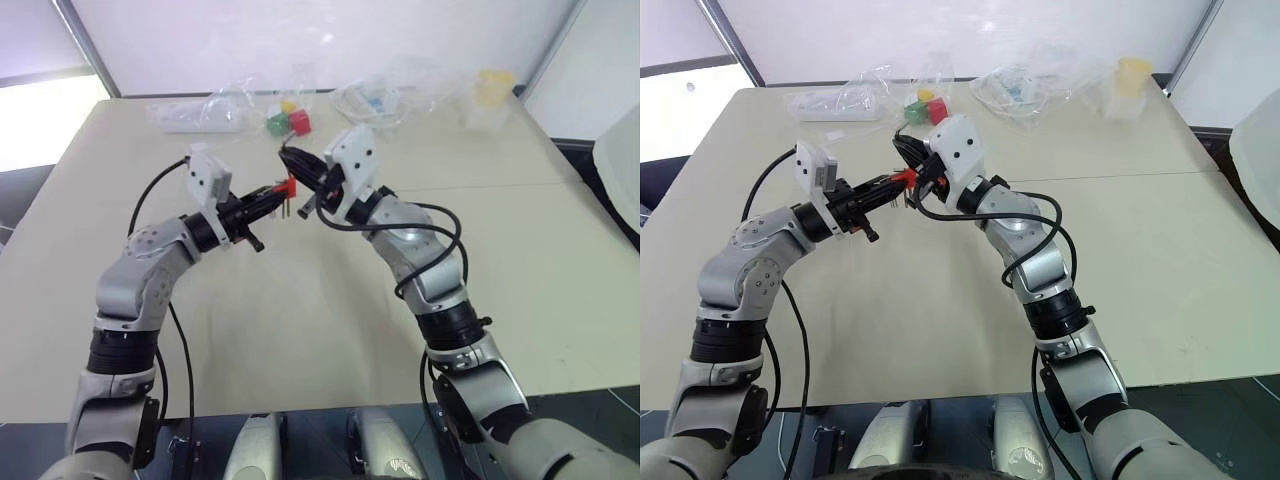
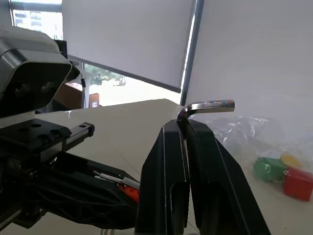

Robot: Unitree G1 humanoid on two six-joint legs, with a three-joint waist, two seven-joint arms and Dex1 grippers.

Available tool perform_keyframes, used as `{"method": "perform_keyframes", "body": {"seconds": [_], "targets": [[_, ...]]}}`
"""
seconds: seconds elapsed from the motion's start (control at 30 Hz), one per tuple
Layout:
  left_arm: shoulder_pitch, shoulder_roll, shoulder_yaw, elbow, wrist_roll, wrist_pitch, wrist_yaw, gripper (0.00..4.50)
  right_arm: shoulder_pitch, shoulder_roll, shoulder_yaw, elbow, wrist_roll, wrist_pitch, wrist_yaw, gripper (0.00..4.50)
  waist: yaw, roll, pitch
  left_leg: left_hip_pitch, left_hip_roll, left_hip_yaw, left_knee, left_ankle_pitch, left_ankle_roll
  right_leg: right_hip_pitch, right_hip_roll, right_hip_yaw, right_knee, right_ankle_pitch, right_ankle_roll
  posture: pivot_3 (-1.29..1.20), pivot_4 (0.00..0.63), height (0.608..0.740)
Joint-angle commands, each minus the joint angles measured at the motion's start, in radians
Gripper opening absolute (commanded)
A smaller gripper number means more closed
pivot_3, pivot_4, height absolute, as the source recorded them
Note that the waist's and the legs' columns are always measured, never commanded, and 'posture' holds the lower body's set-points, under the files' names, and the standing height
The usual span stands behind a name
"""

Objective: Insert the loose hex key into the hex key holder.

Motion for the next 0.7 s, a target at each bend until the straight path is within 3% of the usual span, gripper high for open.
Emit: {"method": "perform_keyframes", "body": {"seconds": [0.03, 0.7], "targets": [[0.001, 0.003, 0.001, -0.023, 0.003, -0.017, -0.008, 0.0, -0.043, 0.004, -0.027, -0.051, 0.008, 0.008, 0.002, 0.04, -0.001, 0.0, 0.0, 0.0, 0.0, 0.0, 0.0, 0.0, 0.0, 0.0, 0.0, 0.0, 0.0, 0.0, 0.0, 0.0, 0.15, 0.74], [0.013, 0.004, -0.004, -0.008, 0.029, -0.038, -0.034, 0.0, -0.075, -0.024, -0.011, -0.116, -0.02, 0.065, 0.029, 0.04, -0.001, 0.0, 0.0, 0.0, 0.0, 0.0, 0.002, 0.0, 0.0, 0.0, 0.0, 0.0, 0.002, 0.0, 0.0, 0.0, 0.15, 0.74]]}}
